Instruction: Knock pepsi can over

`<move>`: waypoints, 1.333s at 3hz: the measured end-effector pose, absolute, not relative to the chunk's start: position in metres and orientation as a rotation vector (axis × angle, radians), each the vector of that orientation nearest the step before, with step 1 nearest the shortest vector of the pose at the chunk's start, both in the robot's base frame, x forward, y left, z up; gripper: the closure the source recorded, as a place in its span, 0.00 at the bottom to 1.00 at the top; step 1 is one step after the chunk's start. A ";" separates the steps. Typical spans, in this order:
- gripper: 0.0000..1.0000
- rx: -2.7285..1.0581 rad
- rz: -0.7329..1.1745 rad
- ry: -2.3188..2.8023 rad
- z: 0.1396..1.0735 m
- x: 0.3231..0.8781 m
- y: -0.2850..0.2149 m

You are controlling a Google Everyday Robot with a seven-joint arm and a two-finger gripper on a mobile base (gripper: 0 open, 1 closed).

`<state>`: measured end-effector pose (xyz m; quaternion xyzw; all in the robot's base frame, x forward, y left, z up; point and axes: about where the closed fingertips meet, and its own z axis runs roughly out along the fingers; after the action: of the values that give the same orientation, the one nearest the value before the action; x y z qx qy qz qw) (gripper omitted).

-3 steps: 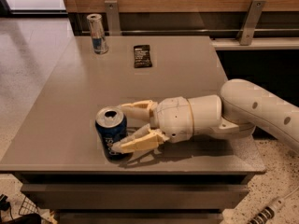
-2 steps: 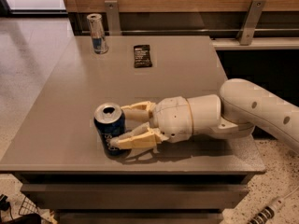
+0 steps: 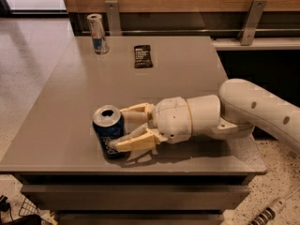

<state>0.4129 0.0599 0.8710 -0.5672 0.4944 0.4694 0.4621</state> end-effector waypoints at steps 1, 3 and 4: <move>1.00 -1.398 1.150 1.220 0.872 0.413 0.060; 1.00 -1.597 0.809 1.471 0.919 0.435 0.035; 1.00 -1.693 0.646 1.613 0.932 0.451 0.023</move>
Offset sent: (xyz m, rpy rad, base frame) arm 0.0165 -0.0408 0.0510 -0.3918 -0.0609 -0.1335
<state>0.4513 0.0229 0.9322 -0.6536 0.6228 0.2495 0.3503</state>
